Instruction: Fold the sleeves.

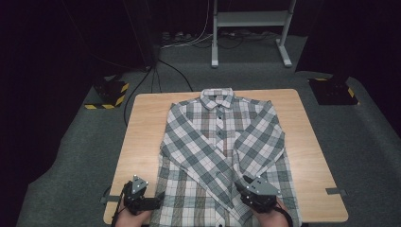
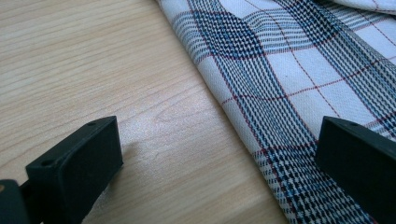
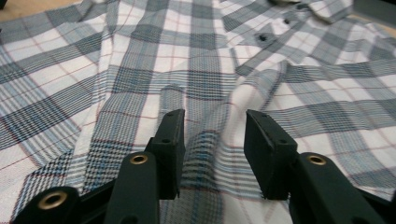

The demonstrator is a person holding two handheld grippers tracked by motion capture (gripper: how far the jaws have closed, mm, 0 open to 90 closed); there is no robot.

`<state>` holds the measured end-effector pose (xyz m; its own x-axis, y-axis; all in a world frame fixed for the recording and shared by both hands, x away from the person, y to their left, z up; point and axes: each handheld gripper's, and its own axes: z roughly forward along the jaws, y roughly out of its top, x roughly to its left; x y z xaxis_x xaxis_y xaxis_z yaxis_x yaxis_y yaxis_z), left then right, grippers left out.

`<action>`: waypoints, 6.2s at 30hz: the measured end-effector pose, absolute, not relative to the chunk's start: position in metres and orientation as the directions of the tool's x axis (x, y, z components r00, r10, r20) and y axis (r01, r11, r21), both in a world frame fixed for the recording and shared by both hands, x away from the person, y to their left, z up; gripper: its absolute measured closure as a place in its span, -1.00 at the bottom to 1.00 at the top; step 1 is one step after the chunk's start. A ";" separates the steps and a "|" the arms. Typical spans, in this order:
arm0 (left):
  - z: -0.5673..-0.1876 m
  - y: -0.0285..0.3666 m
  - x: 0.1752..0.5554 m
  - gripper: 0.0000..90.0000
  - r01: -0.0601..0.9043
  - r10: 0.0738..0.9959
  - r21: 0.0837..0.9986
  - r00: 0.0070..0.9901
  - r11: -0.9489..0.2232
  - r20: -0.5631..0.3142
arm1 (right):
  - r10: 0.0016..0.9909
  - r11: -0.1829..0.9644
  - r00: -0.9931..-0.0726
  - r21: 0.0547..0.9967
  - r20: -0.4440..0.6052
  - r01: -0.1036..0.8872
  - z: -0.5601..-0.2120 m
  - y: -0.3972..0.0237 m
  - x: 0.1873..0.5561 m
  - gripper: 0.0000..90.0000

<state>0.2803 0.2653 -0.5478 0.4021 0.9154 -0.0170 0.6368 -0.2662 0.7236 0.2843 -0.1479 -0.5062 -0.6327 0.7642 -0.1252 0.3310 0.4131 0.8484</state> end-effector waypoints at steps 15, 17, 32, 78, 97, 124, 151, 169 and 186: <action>-0.548 0.264 0.280 -0.98 0.637 0.915 0.720 0.402 -0.273 -0.009 | 0.832 0.298 -0.555 0.849 -0.007 0.437 -0.524 -0.189 0.262 0.13; -0.548 0.264 0.280 -0.98 0.638 0.916 0.720 0.402 -0.273 -0.009 | 0.836 0.299 -0.549 0.842 -0.004 0.449 -0.528 -0.192 0.259 0.12; -0.548 0.264 0.281 -0.98 0.637 0.916 0.721 0.401 -0.272 -0.009 | 0.850 0.243 -0.521 0.819 0.078 0.520 -0.547 -0.207 0.242 0.22; -0.548 0.264 0.281 -0.98 0.639 0.918 0.721 0.396 -0.268 -0.010 | 0.782 0.311 -0.622 0.889 -0.039 0.336 -0.492 -0.152 0.234 0.89; -0.548 0.264 0.281 -0.98 0.640 0.918 0.720 0.397 -0.268 -0.011 | 0.645 0.408 -0.757 0.883 -0.098 0.233 -0.477 -0.071 0.242 0.89; -0.548 0.264 0.281 -0.98 0.637 0.916 0.721 0.402 -0.274 -0.008 | 0.638 0.383 -0.768 0.889 -0.057 0.253 -0.490 -0.074 0.258 0.23; -0.548 0.264 0.281 -0.99 0.636 0.914 0.721 0.405 -0.276 -0.008 | 0.740 0.331 -0.672 0.890 -0.038 0.314 -0.504 -0.125 0.274 -0.34; -0.548 0.264 0.281 -0.99 0.636 0.914 0.721 0.406 -0.276 -0.007 | 0.795 0.293 -0.607 0.889 -0.022 0.351 -0.506 -0.169 0.284 -0.62; -0.548 0.264 0.281 -0.99 0.636 0.914 0.721 0.405 -0.275 -0.008 | 0.866 0.240 -0.499 0.881 -0.006 0.407 -0.514 -0.235 0.293 -0.91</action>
